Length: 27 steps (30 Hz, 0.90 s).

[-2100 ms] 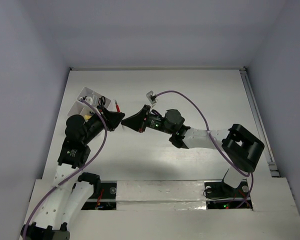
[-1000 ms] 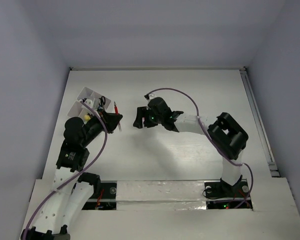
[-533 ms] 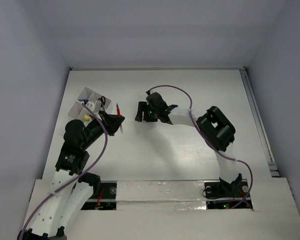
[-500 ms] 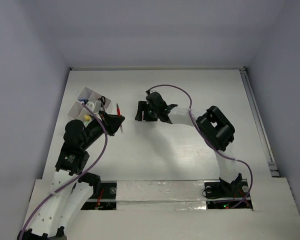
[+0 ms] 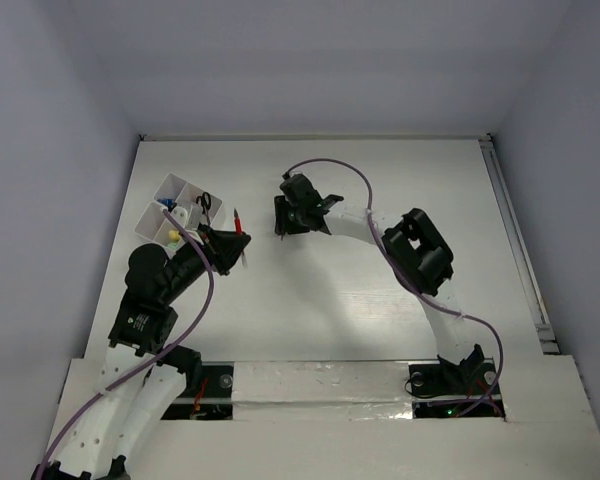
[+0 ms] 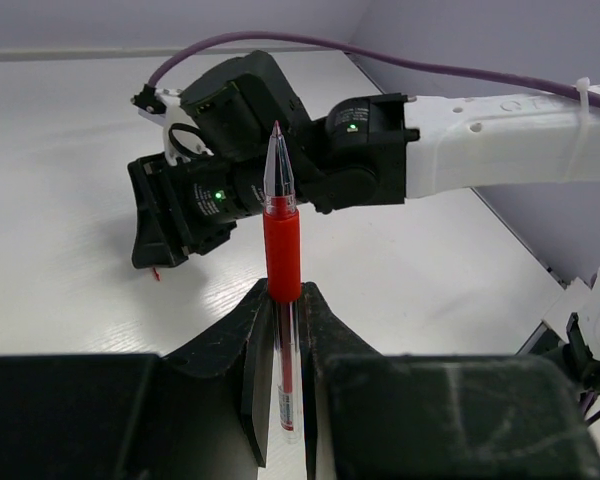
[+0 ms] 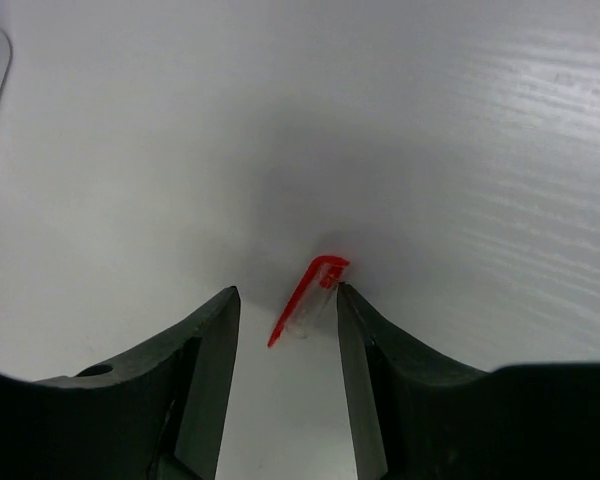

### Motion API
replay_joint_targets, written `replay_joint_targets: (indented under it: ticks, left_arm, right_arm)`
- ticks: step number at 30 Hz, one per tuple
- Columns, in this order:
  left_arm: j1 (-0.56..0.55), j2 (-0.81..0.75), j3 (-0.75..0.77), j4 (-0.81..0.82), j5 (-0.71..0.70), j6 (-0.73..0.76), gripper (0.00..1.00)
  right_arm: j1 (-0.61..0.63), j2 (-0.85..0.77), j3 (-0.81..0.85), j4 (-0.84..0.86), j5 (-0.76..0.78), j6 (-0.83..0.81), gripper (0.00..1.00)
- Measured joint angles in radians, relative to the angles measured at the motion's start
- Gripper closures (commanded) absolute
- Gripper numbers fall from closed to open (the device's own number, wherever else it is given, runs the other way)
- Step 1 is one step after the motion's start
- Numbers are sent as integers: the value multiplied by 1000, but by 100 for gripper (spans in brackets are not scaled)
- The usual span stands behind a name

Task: Sort the stationery into containers
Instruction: Close the pen cap on the pen.

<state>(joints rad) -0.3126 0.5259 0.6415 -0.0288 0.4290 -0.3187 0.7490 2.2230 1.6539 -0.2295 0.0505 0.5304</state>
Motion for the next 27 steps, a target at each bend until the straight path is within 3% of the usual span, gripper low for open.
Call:
replay_joint_targets:
  ticks: [11,19,27]
  left_arm:
    - [0,0,0,0,-11,0,100]
    - [0,0,0,0,-12,0,100]
    - [0,2,0,0,-13,0,100]
  right_arm:
    - [12,130,264,-225,87,-141,61]
    - [49,190,388,-349,171,-205,54]
    - [70,211,427,-391,212,-221,75]
